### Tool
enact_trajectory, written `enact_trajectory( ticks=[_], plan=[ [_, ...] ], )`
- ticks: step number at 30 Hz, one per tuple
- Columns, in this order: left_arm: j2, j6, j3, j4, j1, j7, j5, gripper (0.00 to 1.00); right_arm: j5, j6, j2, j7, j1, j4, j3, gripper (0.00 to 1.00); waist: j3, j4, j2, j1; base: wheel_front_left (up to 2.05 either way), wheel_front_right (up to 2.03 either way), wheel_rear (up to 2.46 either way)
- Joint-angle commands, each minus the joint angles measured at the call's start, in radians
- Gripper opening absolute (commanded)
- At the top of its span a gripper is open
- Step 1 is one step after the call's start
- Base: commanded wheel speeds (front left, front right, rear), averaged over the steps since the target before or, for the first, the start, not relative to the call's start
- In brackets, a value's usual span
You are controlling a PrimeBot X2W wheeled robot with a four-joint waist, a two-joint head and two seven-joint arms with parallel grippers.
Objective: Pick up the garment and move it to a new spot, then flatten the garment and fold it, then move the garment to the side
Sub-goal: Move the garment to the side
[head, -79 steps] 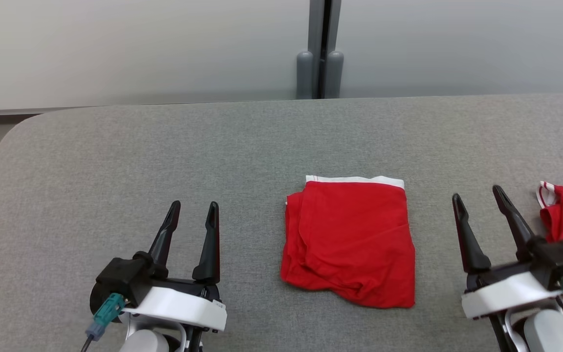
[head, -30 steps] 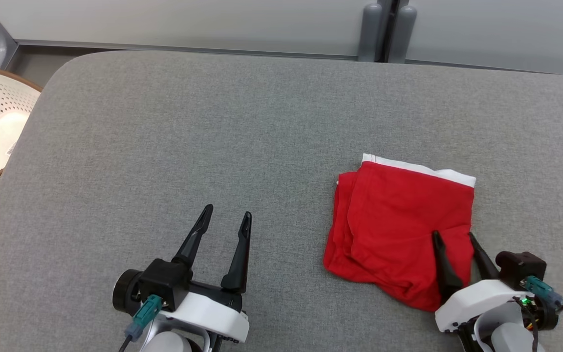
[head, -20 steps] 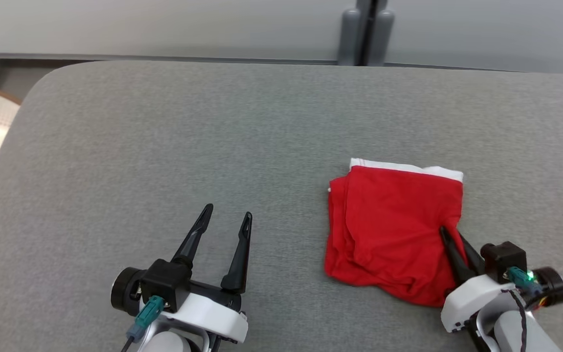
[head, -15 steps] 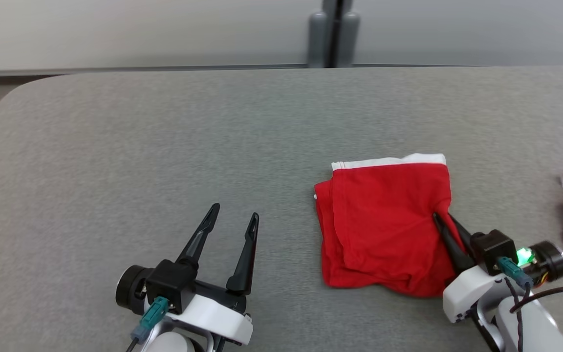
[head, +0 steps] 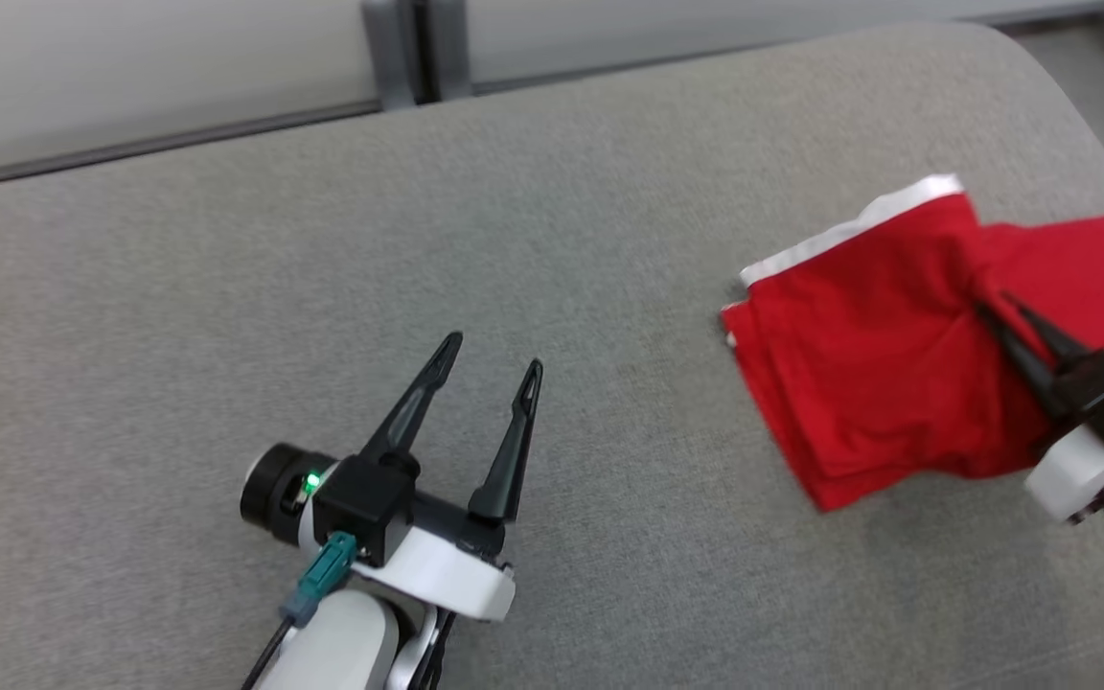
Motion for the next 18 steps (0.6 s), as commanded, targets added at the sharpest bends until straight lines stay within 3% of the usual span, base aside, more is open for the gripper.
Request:
enact_trajectory(
  ticks=[1, 11, 18],
  plan=[
    [0.006, -0.009, 0.002, 0.002, -0.032, -0.004, 0.015, 1.0, 0.016, -0.002, -0.027, -0.005, -0.038, -0.004, 0.021, 0.0, 0.084, -0.06, -0.0001, 0.0, 0.0, 0.0, 0.0],
    [0.005, -0.054, 0.004, 0.023, -0.141, -0.004, 0.076, 1.0, 0.083, -0.002, -0.197, -0.003, -0.179, 0.11, 0.062, 0.0, 0.262, -0.081, -0.0001, 0.0, 0.0, 0.0, 0.0],
    [0.005, -0.068, 0.009, 0.026, -0.185, -0.004, 0.084, 1.0, 0.095, -0.002, -0.238, -0.003, -0.238, 0.238, -0.014, 0.0, 0.324, -0.056, -0.0001, 0.0, 0.0, 0.0, 0.0]
  ],
)
